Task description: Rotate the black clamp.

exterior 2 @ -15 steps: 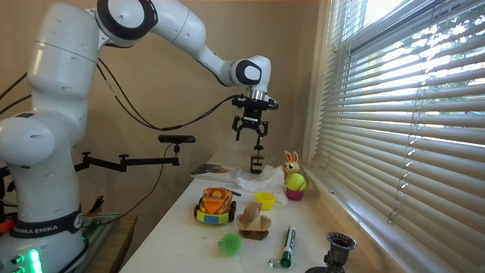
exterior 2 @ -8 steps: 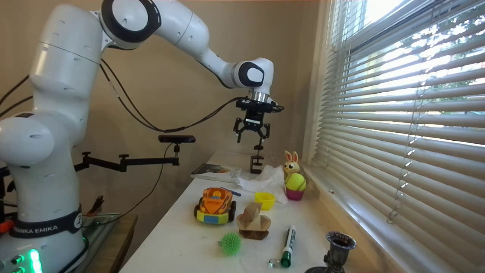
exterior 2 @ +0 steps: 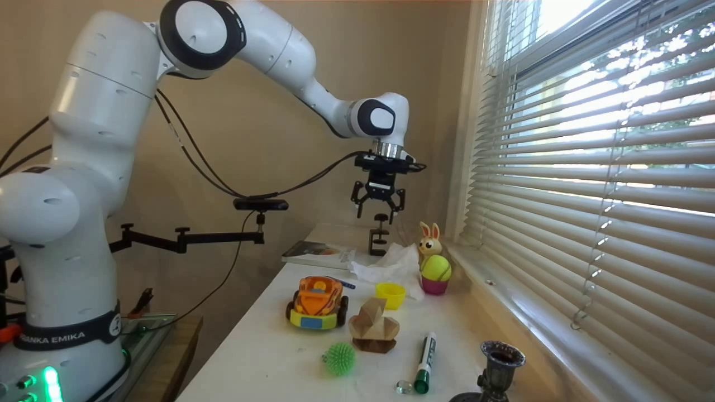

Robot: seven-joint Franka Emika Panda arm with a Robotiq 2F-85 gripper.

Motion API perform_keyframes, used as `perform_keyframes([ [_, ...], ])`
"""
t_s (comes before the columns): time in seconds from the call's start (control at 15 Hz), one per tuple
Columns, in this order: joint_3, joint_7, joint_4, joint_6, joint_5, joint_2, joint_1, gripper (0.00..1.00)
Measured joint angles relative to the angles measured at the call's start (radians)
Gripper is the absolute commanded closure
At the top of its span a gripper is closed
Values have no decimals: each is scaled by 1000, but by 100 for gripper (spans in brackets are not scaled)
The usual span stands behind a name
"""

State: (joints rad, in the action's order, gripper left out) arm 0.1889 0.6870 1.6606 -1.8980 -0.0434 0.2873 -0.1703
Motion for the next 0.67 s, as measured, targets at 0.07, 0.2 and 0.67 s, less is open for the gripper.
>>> perform_keyframes([
  [0.07, 0, 0, -5, -7, -4, 8, 0, 0],
  [0.2, 0, -1, -18, -19, -12, 24, -2, 0],
  [0.67, 4, -25, -76, -48, -18, 74, -13, 0],
])
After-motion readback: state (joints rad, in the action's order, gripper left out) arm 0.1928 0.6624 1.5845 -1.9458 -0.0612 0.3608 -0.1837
